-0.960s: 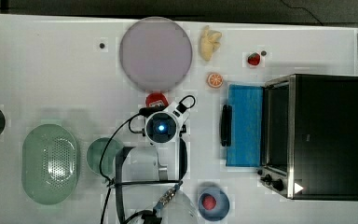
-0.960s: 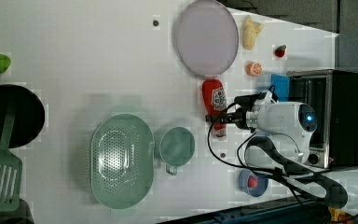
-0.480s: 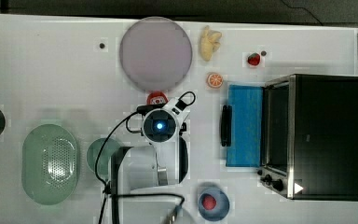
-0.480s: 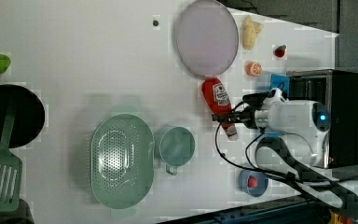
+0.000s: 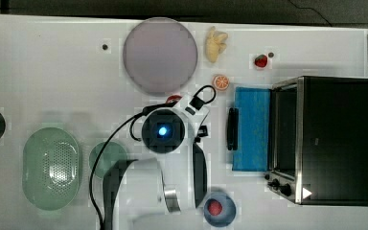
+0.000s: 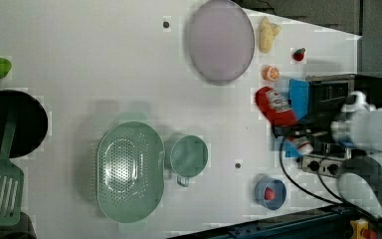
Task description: Pick Ketchup from the table and place in oven.
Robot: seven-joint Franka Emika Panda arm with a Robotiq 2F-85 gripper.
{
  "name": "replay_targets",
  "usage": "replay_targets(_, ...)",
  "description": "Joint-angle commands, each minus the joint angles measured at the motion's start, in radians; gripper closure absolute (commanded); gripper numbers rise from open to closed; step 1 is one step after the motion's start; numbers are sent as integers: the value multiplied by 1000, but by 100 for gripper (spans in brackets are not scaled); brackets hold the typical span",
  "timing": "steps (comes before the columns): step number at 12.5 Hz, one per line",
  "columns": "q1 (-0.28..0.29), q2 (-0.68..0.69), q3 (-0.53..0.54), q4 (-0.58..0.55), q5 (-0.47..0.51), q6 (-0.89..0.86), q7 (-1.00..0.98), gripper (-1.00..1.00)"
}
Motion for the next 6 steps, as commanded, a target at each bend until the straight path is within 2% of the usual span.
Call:
replay_targets(1, -20, -25, -3, 58, -162, -89, 203, -21)
replay_targets(6, -40, 67, -13, 63, -621, -162, 536, -21)
